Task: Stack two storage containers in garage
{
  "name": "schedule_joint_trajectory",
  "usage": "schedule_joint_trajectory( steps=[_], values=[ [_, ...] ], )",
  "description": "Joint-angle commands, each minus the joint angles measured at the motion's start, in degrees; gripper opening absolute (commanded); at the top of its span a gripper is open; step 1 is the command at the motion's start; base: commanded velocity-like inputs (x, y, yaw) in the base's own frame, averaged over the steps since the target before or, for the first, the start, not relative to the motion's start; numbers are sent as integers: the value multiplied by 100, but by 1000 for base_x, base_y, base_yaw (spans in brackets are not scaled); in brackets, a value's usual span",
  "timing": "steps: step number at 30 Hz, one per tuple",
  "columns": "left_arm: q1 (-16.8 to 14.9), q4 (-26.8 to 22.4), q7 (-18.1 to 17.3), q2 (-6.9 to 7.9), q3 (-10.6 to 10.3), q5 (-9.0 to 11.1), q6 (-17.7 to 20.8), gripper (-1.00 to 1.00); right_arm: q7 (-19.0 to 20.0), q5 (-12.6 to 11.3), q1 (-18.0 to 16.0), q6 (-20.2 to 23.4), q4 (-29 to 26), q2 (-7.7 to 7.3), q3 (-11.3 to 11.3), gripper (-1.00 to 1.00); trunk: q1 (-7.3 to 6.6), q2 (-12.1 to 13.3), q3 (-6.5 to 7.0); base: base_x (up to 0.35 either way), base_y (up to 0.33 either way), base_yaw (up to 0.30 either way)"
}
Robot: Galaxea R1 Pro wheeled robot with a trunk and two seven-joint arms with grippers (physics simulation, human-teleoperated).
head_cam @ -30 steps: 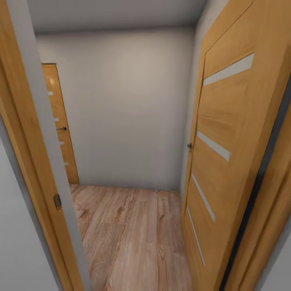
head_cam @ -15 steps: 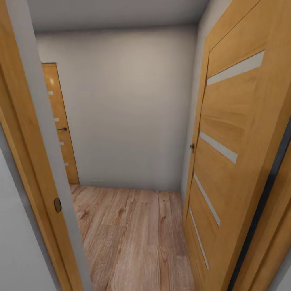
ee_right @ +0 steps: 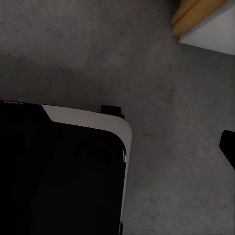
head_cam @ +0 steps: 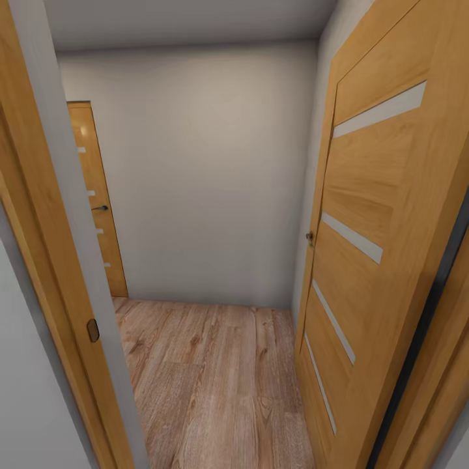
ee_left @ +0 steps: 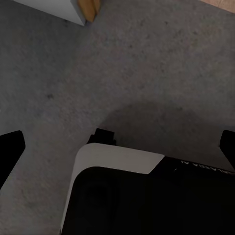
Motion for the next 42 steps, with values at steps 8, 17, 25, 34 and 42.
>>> schedule_joint_trajectory(
  steps=[8,17,25,34,42],
  values=[
    [-3,5,6,24,20,59,27,100,-9,-55,-7,-26,16,59,49,100,0,-5,-8,0,0,0],
    [-2,5,6,39,20,62,16,100,-93,-58,-7,-18,20,64,49,100,0,-5,-8,172,0,0],
    [0,5,6,33,20,62,0,100,-97,-63,-7,-17,17,64,49,100,0,-5,-8,317,0,0],
    [2,5,6,31,20,54,-2,100,-99,-64,-7,-17,16,64,49,100,0,-5,-8,319,0,0],
    [2,5,6,35,20,45,-2,100,-100,-64,-7,-17,18,64,49,100,0,-5,-8,319,0,0]
  ],
)
